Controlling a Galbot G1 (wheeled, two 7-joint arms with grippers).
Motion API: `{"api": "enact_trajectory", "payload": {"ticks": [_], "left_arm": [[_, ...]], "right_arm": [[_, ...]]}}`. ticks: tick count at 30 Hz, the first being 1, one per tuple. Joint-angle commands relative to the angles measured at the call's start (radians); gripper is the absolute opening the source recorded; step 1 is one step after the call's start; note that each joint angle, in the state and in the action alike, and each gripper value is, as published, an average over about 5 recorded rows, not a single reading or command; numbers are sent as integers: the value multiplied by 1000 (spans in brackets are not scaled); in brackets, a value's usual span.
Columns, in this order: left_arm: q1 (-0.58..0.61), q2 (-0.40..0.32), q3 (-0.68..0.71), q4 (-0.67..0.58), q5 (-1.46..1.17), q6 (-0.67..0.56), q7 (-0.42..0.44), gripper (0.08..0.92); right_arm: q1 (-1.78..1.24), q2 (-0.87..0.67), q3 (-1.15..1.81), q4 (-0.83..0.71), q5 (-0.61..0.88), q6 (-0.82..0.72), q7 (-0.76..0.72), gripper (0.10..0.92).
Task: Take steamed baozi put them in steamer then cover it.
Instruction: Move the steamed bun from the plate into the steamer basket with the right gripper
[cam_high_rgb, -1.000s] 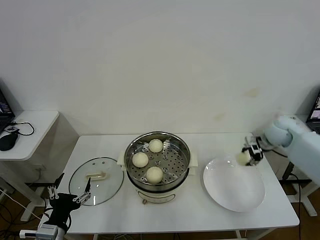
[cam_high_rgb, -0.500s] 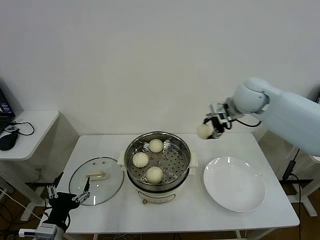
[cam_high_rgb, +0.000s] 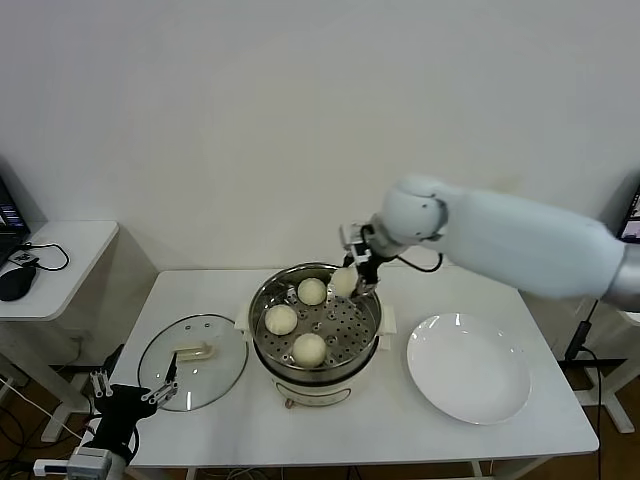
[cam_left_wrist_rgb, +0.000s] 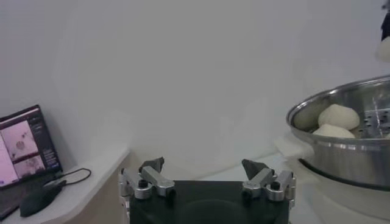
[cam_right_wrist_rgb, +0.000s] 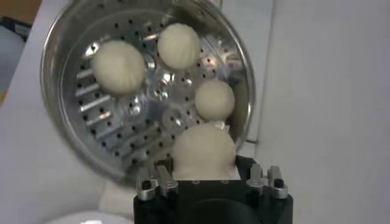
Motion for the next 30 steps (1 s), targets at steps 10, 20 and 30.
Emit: {"api": "enact_trajectory", "payload": {"ticks": [10, 20, 30], "left_arm": [[-1, 0, -2, -4, -1, 1, 0, 823], [-5, -3, 3, -1, 0, 1, 0, 823], [-8, -3, 1, -3, -1, 1, -1, 823]], "right_arm": [[-124, 105, -59, -68, -3, -96, 63, 645], [-110, 69, -30, -50, -8, -92, 42, 758], [-54, -83, 128, 61, 32, -75, 40, 823]]}}
